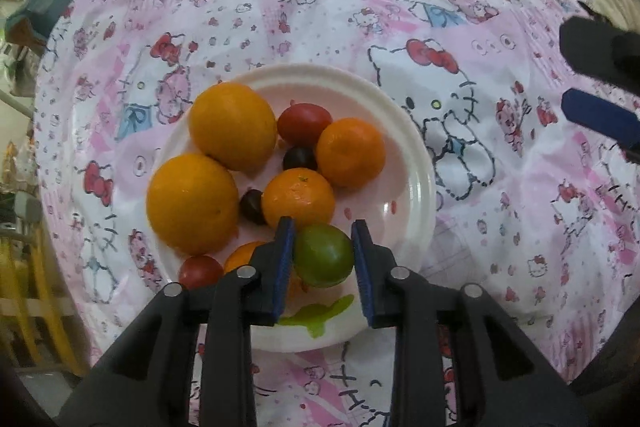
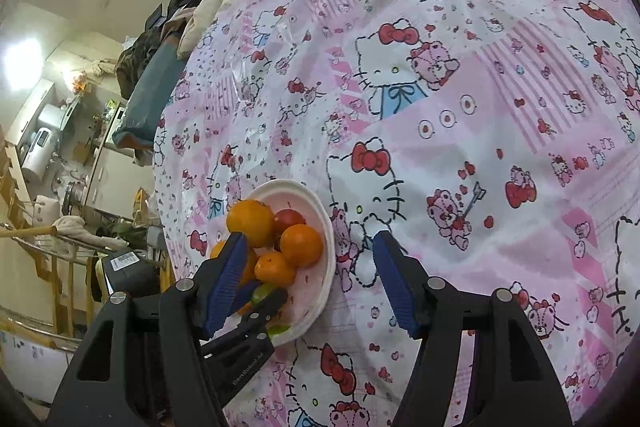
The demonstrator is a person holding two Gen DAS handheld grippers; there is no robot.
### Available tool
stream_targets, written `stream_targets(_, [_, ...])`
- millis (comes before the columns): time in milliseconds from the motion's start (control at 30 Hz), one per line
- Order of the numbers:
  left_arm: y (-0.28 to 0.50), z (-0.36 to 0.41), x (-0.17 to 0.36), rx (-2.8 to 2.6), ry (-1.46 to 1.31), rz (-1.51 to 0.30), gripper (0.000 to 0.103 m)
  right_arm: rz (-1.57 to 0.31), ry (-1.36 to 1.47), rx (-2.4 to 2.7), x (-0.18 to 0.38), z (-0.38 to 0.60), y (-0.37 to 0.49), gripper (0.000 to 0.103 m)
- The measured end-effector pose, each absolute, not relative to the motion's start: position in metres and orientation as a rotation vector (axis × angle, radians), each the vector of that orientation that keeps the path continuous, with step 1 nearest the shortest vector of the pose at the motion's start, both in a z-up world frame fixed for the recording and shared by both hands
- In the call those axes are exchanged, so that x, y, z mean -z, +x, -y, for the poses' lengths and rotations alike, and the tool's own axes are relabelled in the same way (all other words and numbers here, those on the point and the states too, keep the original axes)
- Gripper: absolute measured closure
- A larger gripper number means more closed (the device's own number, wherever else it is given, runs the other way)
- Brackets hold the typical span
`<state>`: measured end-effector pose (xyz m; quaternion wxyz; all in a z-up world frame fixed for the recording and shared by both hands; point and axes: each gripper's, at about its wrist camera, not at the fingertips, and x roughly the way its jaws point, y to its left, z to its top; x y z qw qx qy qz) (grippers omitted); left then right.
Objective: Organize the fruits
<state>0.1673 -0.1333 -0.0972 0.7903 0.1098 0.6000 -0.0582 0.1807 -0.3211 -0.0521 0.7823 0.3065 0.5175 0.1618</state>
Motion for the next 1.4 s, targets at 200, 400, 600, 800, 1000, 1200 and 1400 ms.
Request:
stream_targets(200, [0.162, 0.132, 0.079, 0.109, 0.255, -1.225, 0.026, -1.105, 0.642, -0.351, 0.047, 0.319, 0.18, 0.035])
stream_targets(400, [0.151, 0.115, 0.059, 0.081, 0.22, -1.198, 0.026, -1.094, 0.645, -0.348, 0.042, 0.321, 0.176, 0.035])
stream_targets(600, [0.124, 0.077, 0.025, 0.032, 0.16, -1.068, 0.026, -1.043, 0.595, -0.399, 0.023, 0.304, 0.16, 0.035])
stream_targets(800, [0.094, 0.033, 0.0, -0.004, 0.043, -0.984, 0.021, -0.973, 0.512, -0.457, 0.002, 0.281, 0.128, 0.027])
stream_targets(1000, [0.057, 0.008, -0.016, 0.003, -0.014, -0.903, 0.014, -0.904, 0.374, -0.453, -0.01, 0.264, 0.087, 0.019])
stream_targets(1200, [0.023, 0.002, -0.013, 0.028, -0.033, -0.877, 0.009, -0.844, 0.275, -0.416, -0.014, 0.252, 0.053, 0.019])
stream_targets(1400, [0.006, -0.001, -0.015, 0.045, -0.016, -0.805, 0.003, -0.805, 0.229, -0.378, -0.011, 0.243, 0.034, 0.0])
